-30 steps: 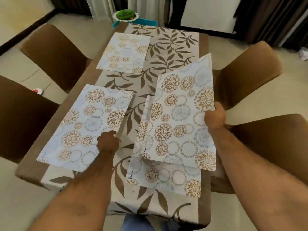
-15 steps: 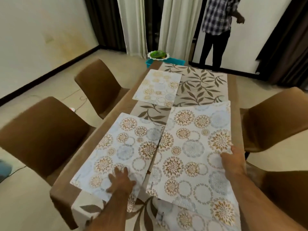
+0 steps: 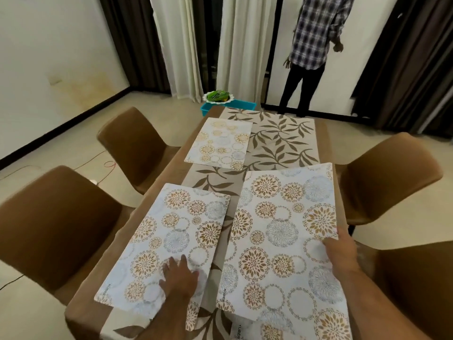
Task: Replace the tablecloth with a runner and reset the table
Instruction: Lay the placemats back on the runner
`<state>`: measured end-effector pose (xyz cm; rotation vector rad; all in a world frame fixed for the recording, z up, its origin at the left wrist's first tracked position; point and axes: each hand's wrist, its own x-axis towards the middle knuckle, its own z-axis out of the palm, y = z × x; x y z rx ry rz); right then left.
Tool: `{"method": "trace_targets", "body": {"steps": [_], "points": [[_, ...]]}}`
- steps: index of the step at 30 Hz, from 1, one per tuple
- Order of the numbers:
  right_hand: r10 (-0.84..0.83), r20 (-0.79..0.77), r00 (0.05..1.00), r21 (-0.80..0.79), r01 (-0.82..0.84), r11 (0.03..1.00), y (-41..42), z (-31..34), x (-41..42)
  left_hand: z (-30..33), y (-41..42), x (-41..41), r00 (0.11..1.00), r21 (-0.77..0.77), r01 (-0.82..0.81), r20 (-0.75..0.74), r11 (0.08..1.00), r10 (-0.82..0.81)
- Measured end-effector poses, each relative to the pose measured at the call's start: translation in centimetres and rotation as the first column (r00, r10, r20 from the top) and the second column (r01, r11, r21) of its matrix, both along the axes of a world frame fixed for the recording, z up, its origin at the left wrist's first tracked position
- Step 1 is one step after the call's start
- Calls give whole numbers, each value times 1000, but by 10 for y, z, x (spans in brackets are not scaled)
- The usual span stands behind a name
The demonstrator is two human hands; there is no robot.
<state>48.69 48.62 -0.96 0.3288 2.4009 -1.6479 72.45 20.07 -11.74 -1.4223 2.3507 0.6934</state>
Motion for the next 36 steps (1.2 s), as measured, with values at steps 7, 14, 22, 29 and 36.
{"method": "trace_targets", "body": {"steps": [7, 14, 22, 29, 36], "points": [[-28, 71, 997, -143, 38, 989, 62, -2, 0, 35, 45, -48, 953, 138, 67, -301, 988, -23], [3, 80, 997, -180, 11, 984, 168, 0, -26, 77, 170, -139, 792, 702, -22, -423, 712, 440], [3, 66, 998, -246, 13, 969, 307, 24, -61, 100, 303, -201, 759, 438, 56, -602, 897, 247], [-13, -8, 1000, -252, 10, 968, 361, 46, -107, 131, 356, -263, 731, 374, 182, -670, 909, 129], [-40, -47, 998, -278, 26, 960, 433, 59, -166, 149, 429, -324, 669, 329, 282, -741, 901, 61]]}}
